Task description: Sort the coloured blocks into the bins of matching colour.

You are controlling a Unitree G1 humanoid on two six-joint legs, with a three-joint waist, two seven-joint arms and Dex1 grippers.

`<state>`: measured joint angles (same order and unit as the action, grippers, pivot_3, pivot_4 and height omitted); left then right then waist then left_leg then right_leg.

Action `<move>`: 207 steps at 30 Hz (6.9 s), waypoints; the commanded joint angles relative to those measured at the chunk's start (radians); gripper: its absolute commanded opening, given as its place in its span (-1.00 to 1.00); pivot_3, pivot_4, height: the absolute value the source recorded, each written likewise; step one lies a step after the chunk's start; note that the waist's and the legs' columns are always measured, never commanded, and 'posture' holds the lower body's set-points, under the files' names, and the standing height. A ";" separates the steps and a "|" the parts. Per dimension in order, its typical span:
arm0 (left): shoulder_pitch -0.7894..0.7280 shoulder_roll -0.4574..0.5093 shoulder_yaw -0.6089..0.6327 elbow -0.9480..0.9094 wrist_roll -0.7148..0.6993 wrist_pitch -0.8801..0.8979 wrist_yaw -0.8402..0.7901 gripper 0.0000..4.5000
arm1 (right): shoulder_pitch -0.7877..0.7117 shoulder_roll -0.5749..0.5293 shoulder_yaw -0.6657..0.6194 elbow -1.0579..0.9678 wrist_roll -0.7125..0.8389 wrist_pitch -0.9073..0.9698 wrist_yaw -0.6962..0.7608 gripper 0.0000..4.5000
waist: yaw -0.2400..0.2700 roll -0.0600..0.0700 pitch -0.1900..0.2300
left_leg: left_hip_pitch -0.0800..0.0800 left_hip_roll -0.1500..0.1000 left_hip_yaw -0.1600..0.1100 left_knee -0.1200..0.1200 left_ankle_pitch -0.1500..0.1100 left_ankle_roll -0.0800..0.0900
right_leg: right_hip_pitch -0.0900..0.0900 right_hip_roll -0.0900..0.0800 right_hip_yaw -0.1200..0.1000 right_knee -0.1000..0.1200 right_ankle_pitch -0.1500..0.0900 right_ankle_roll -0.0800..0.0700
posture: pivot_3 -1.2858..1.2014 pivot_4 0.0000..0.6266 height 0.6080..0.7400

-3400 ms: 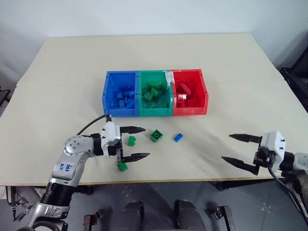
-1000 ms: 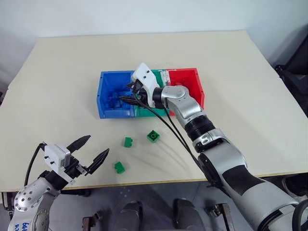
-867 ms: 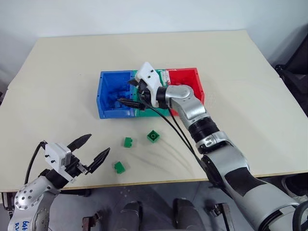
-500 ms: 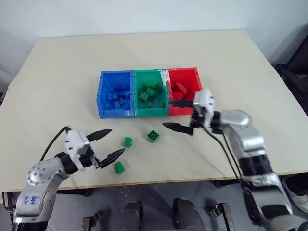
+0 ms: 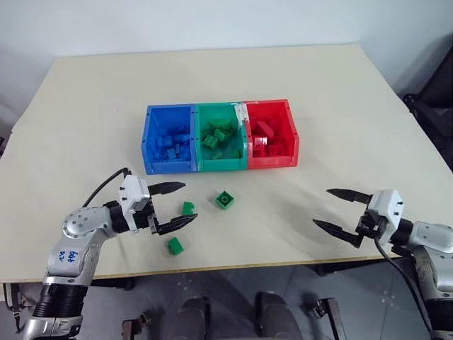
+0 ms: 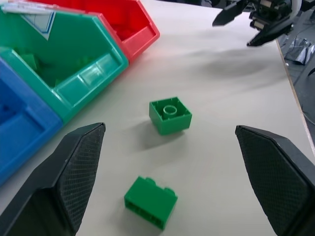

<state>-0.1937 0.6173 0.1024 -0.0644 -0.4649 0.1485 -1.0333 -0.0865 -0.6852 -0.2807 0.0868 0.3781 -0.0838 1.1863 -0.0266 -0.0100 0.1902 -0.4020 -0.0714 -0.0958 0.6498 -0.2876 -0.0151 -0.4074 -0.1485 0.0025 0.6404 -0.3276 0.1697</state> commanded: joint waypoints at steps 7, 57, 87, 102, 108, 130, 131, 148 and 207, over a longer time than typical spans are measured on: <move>0.106 0.054 0.134 -0.047 -0.018 -0.044 -0.007 1.00 | -0.196 0.057 0.217 -0.188 0.066 0.358 -0.110 1.00 | -0.001 0.000 0.000 | 0.000 0.005 -0.001 0.000 0.000 -0.001 | -0.001 0.000 0.000 -0.002 0.000 0.000 | 0.03 -0.52 1.00; 0.380 -0.068 0.276 -0.325 -0.111 0.036 0.238 1.00 | -0.899 0.464 0.419 0.378 -0.237 0.270 -0.471 0.89 | -0.013 -0.001 -0.001 | -0.001 0.001 -0.004 -0.002 0.000 -0.001 | -0.004 0.000 0.000 0.003 0.000 -0.001 | 0.03 -0.52 1.00; 0.329 0.234 0.191 -0.097 -0.014 -0.098 -0.208 1.00 | -0.250 -0.026 0.196 0.032 0.148 0.092 0.303 0.98 | 0.017 -0.001 -0.001 | 0.000 0.005 -0.001 0.000 -0.001 0.000 | 0.000 0.000 -0.001 -0.009 0.001 0.000 | 0.03 -0.52 1.00; -0.027 0.029 -0.035 -0.258 0.027 0.571 0.308 1.00 | -0.030 -0.035 0.107 -0.245 0.186 0.165 0.148 0.98 | 0.020 -0.001 -0.001 | 0.000 0.000 -0.001 0.001 -0.001 0.000 | -0.002 0.000 -0.001 0.002 0.001 0.000 | 0.03 -0.52 1.00; -0.012 -0.040 -0.035 -0.465 0.029 0.910 0.553 1.00 | -0.012 -0.031 0.113 -0.260 0.187 0.163 0.123 0.98 | 0.027 -0.001 -0.001 | -0.001 0.000 -0.001 0.004 -0.001 0.001 | -0.001 0.000 0.000 0.003 0.001 0.000 | 0.03 -0.52 1.00; -0.096 -0.181 -0.064 -0.518 0.059 1.280 0.812 0.20 | -0.055 0.003 0.154 -0.244 0.181 0.161 0.121 1.00 | 0.049 -0.002 -0.001 | 0.001 -0.001 -0.001 0.007 -0.001 0.000 | 0.001 0.000 0.001 0.001 0.001 0.000 | 0.03 -0.52 1.00; -0.095 -0.179 -0.065 -0.515 0.059 1.277 0.811 0.07 | -0.056 0.004 0.154 -0.243 0.182 0.161 0.120 1.00 | 0.049 -0.002 -0.001 | 0.001 -0.001 -0.001 0.007 -0.001 0.000 | 0.001 0.000 0.001 0.001 0.001 0.000 | 0.03 -0.52 1.00; 0.038 -0.099 0.030 -0.326 0.013 0.488 0.376 -0.33 | 0.008 0.025 0.103 -0.310 0.213 0.162 0.022 1.00 | 0.052 0.001 -0.003 | 0.003 -0.001 -0.002 0.007 -0.001 0.000 | 0.006 0.000 -0.001 -0.005 0.001 0.000 | 0.03 -0.52 1.00; -0.514 -0.043 -0.177 0.089 0.091 0.407 0.102 -0.57 | 0.170 0.048 -0.092 -0.440 0.279 0.170 -0.227 1.00 | 0.059 0.000 -0.003 | 0.011 -0.002 -0.003 0.002 -0.001 0.001 | 0.016 0.000 -0.002 -0.012 0.002 0.002 | 0.03 -0.52 1.00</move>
<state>-0.6628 0.6050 -0.0881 -0.0052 -0.3591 0.6056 -0.9336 0.0819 -0.6503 -0.3121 -0.3237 0.6166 0.0815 0.9956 0.0320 -0.0095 0.1875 -0.3912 -0.0736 -0.0993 0.6520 -0.2885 -0.0135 -0.3905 -0.1486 0.0000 0.6285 -0.3254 0.1724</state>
